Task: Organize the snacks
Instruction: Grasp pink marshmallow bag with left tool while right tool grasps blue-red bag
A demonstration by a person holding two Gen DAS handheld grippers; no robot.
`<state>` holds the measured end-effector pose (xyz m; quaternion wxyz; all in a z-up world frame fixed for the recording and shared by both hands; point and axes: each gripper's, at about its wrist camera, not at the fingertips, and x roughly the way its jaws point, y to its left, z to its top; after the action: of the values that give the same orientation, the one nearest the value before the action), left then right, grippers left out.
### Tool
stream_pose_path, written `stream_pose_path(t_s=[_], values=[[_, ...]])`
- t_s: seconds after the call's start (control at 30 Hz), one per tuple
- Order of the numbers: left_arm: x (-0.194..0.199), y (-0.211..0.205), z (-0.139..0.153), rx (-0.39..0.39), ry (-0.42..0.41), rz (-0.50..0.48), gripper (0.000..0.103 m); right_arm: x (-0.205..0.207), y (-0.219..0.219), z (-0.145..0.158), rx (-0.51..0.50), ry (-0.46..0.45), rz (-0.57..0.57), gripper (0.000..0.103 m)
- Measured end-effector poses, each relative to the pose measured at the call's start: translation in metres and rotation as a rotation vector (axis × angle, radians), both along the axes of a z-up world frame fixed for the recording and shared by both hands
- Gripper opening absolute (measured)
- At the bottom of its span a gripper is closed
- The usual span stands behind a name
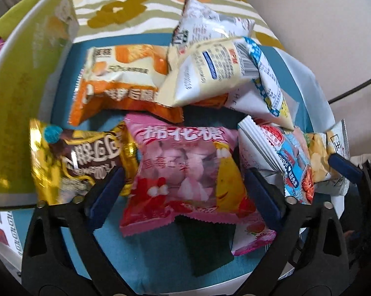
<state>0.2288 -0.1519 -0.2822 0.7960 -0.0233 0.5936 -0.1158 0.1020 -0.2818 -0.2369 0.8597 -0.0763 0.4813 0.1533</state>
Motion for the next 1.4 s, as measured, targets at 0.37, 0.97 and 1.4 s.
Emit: stream_pose_path(t_s=[0.37,0.97,1.4], values=[[0.005,0.000,-0.016,-0.029,0.044,-0.028,0.070,0.021,0.002,-0.014,-0.027,0.025,0.038,0.103],[-0.016,0.015,0.014,0.010,-0.011,-0.038,0.069,0.046,0.011,-0.031,0.050,0.071,0.052,0.086],[-0.041,0.028,0.043,0.010,-0.060,-0.005,0.069,0.032,0.010,-0.007,0.116,0.030,0.065,0.063]])
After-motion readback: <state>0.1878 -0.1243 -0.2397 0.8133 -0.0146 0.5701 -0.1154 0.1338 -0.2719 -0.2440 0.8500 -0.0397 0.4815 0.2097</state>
